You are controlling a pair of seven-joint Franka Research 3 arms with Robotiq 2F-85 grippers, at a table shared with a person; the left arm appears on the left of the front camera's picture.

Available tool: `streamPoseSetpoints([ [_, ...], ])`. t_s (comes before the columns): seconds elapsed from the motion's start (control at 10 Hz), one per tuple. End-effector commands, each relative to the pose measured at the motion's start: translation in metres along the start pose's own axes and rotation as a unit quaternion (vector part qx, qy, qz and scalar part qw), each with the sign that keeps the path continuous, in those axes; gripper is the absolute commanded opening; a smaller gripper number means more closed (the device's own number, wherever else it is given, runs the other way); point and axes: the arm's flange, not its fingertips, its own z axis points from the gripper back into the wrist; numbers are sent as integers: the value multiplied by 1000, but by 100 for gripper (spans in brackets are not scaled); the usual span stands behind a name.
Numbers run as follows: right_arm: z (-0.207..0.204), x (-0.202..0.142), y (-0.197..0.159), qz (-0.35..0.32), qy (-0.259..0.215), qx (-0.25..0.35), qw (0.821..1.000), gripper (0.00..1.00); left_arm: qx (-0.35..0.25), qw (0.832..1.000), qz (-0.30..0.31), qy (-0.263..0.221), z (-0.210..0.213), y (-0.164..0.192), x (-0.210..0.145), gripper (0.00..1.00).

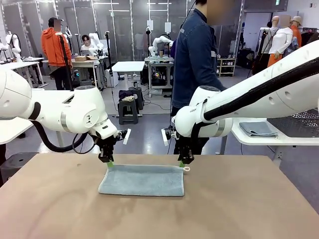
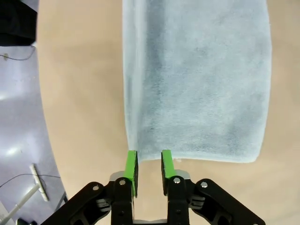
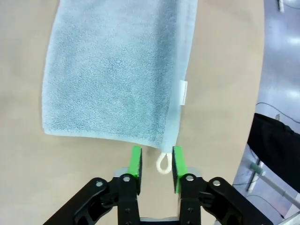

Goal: Fold the towels and place them in the basket.
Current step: When a person lays out a Towel with hook on the table, fold it in half twice.

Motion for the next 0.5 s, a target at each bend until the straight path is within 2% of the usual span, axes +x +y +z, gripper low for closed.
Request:
streamPoseSetpoints([
  [0.0, 11, 0, 2, 24, -6, -16, 1000, 57, 32, 999, -16, 5, 9, -5, -1, 60],
  [0.1, 24, 9, 9, 15, -11, -9, 1000, 61, 29, 999, -16, 2, 22, -13, 3, 45],
  [0.2, 39, 22, 24, 0, -18, 2, 1000, 77, 8, 1000, -12, -9, 37, -24, 9, 80],
  [0.3, 55, 38, 44, -12, -20, 7, 1000, 81, -14, 1000, -3, -25, 57, -39, 14, 53],
  [0.4, 70, 52, 63, -20, -14, -4, 1000, 97, -9, 1000, 5, -28, 77, -53, 14, 99],
])
